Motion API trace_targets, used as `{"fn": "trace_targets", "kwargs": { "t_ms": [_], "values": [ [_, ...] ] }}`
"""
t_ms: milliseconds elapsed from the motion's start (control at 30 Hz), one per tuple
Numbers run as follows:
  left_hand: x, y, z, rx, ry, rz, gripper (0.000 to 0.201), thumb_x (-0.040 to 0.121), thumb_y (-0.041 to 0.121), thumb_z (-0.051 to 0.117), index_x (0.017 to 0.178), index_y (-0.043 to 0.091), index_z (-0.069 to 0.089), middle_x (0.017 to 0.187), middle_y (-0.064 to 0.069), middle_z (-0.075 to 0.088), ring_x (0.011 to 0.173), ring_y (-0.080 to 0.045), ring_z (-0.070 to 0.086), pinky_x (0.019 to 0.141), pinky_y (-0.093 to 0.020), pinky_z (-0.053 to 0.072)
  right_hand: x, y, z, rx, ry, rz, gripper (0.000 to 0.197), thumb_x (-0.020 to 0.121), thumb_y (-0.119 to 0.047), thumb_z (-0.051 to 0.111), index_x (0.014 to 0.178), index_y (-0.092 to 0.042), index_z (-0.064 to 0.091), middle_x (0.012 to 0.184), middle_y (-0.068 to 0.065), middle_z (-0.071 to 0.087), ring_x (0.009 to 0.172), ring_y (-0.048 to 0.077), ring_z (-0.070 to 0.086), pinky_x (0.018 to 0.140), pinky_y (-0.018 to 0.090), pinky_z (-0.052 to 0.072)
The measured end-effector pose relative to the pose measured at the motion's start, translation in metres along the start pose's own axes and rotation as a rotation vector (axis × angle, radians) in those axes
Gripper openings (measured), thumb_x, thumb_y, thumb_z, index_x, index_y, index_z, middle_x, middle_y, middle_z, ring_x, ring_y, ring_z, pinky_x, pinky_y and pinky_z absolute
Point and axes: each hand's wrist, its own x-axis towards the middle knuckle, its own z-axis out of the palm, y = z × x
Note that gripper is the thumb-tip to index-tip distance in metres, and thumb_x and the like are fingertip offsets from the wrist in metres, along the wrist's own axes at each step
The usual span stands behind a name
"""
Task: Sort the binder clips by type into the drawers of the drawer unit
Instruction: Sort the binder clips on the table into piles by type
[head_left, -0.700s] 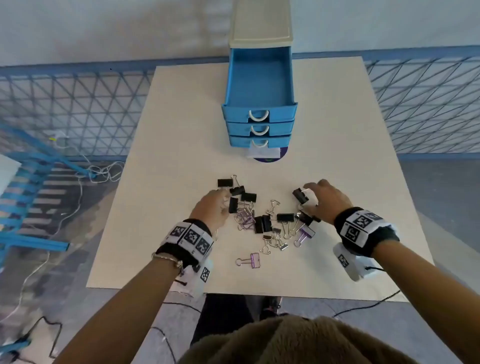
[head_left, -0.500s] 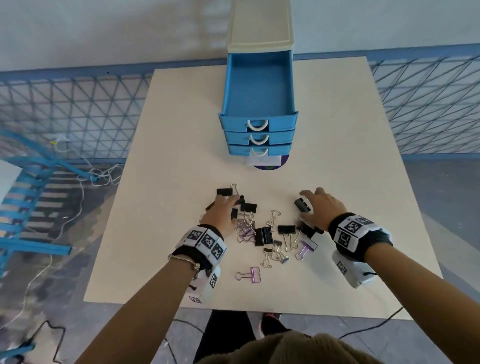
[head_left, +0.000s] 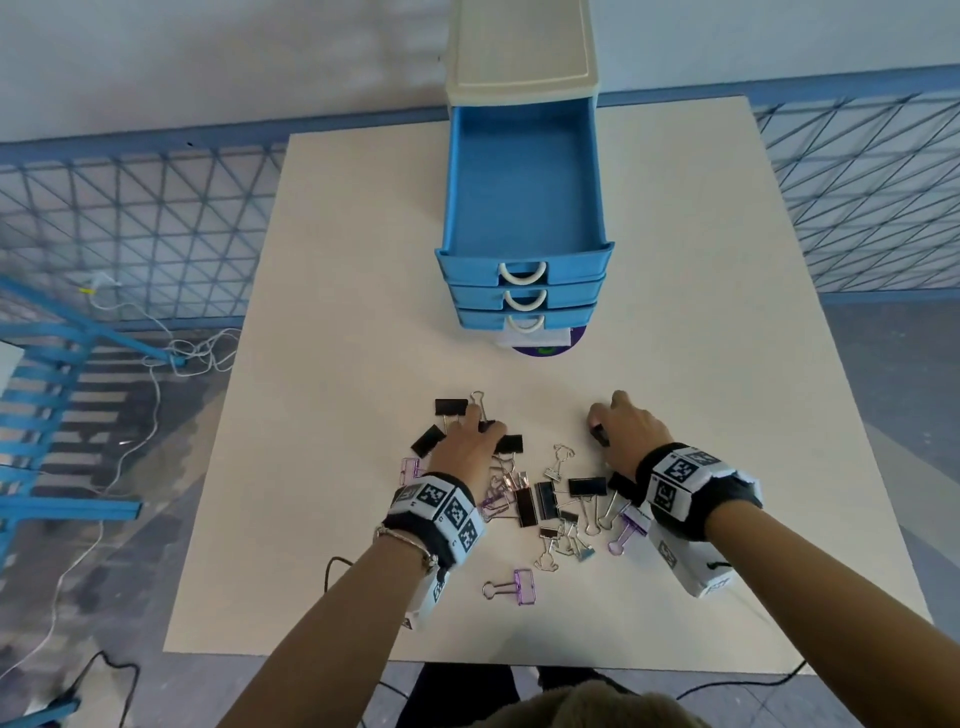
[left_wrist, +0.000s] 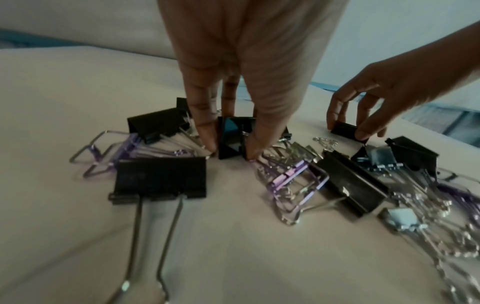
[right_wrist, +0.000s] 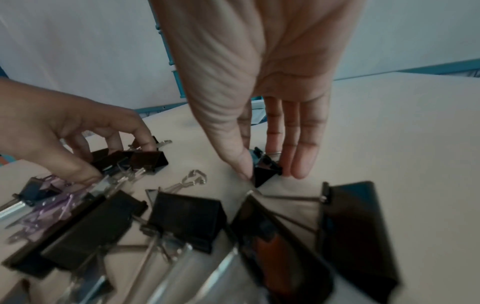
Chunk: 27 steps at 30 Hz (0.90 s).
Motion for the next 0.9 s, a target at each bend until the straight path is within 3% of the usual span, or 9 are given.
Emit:
{"fn": "trace_targets", "kwargs": {
  "t_ms": [200, 367, 500, 600, 700, 800, 900],
  "values": [
    [0.002, -0.010, 0.002, -0.261, 0.066, -0.005, 0.035, 0.079, 0.003, 0.058, 0.111, 0.015, 0.051, 0.128, -0.008, 0.039, 0.100, -0.027, 0.054, 0.086, -0.037, 0.051, 0.011, -0.033, -0.008, 0.093, 0.035, -0.165, 0.037, 0.080, 0.001, 0.051, 0.114, -0.012, 0.053, 0.118, 0.012, 0.049, 0.102, 0.035, 0.056, 0.081, 0.040, 0.048],
    [0.003, -0.013, 0.001, -0.476, 0.163, -0.023, 0.036, 0.075, -0.001, 0.061, 0.108, 0.012, 0.057, 0.124, -0.008, 0.044, 0.106, -0.022, 0.055, 0.079, -0.013, 0.036, 0.017, -0.063, 0.004, 0.018, -0.065, -0.261, 0.037, 0.082, -0.001, 0.048, 0.116, -0.015, 0.052, 0.120, 0.009, 0.052, 0.110, 0.032, 0.052, 0.087, 0.040, 0.046],
    [-0.003, -0.017, -0.006, -0.665, 0.265, -0.039, 0.037, 0.072, -0.004, 0.063, 0.106, 0.010, 0.060, 0.120, -0.009, 0.051, 0.107, -0.022, 0.055, 0.087, -0.022, 0.039, 0.019, -0.075, 0.013, -0.031, -0.100, -0.265, 0.036, 0.082, -0.019, 0.056, 0.117, -0.014, 0.048, 0.120, 0.013, 0.045, 0.111, 0.035, 0.050, 0.085, 0.042, 0.047],
    [-0.008, -0.025, -0.013, -0.748, 0.319, -0.026, 0.036, 0.072, -0.004, 0.064, 0.103, 0.013, 0.060, 0.115, -0.006, 0.056, 0.104, -0.018, 0.056, 0.090, -0.026, 0.043, 0.018, -0.084, 0.016, -0.138, -0.138, -0.258, 0.055, 0.077, -0.037, 0.065, 0.122, -0.013, 0.044, 0.123, 0.013, 0.040, 0.110, 0.036, 0.048, 0.084, 0.043, 0.047],
    [-0.014, -0.039, -0.019, -0.788, 0.394, -0.037, 0.036, 0.071, -0.004, 0.066, 0.103, 0.013, 0.060, 0.112, -0.006, 0.059, 0.099, -0.013, 0.056, 0.090, -0.026, 0.045, 0.019, -0.092, 0.020, -0.169, -0.121, -0.250, 0.046, 0.081, -0.028, 0.064, 0.121, -0.013, 0.045, 0.126, 0.015, 0.037, 0.107, 0.039, 0.051, 0.083, 0.042, 0.048],
    [-0.019, -0.059, -0.024, -0.785, 0.487, -0.055, 0.036, 0.070, -0.007, 0.067, 0.102, 0.010, 0.061, 0.109, -0.006, 0.060, 0.096, -0.016, 0.057, 0.088, -0.032, 0.047, 0.022, -0.098, 0.021, -0.165, -0.118, -0.235, 0.039, 0.081, -0.021, 0.062, 0.117, -0.011, 0.049, 0.125, 0.015, 0.039, 0.100, 0.039, 0.056, 0.080, 0.040, 0.049],
    [-0.027, -0.079, -0.024, -0.774, 0.524, -0.099, 0.036, 0.071, -0.008, 0.066, 0.102, 0.008, 0.060, 0.106, -0.002, 0.058, 0.096, -0.021, 0.059, 0.086, -0.033, 0.048, 0.022, -0.105, 0.023, -0.176, -0.112, -0.195, 0.045, 0.078, -0.019, 0.066, 0.117, -0.009, 0.046, 0.125, 0.016, 0.036, 0.100, 0.036, 0.055, 0.076, 0.037, 0.050]
  ]
}}
